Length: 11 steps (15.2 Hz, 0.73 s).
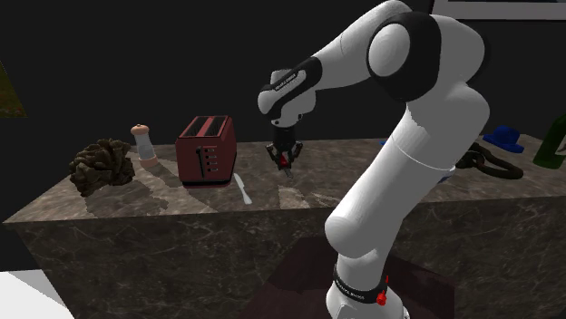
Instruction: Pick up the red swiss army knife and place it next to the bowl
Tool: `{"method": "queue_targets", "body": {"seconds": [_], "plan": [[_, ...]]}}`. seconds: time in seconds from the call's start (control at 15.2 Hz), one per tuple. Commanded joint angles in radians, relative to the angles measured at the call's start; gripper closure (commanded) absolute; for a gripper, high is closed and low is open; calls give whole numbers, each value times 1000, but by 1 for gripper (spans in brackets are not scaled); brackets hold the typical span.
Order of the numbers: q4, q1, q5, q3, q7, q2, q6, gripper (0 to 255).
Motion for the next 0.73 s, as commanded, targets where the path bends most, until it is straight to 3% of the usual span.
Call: {"method": "queue_targets", "body": {"seconds": [0.0, 0.66], "plan": [[19, 0, 0, 3, 1, -10, -29, 255], [118, 1, 0, 17, 5, -56, -173, 255]]}}
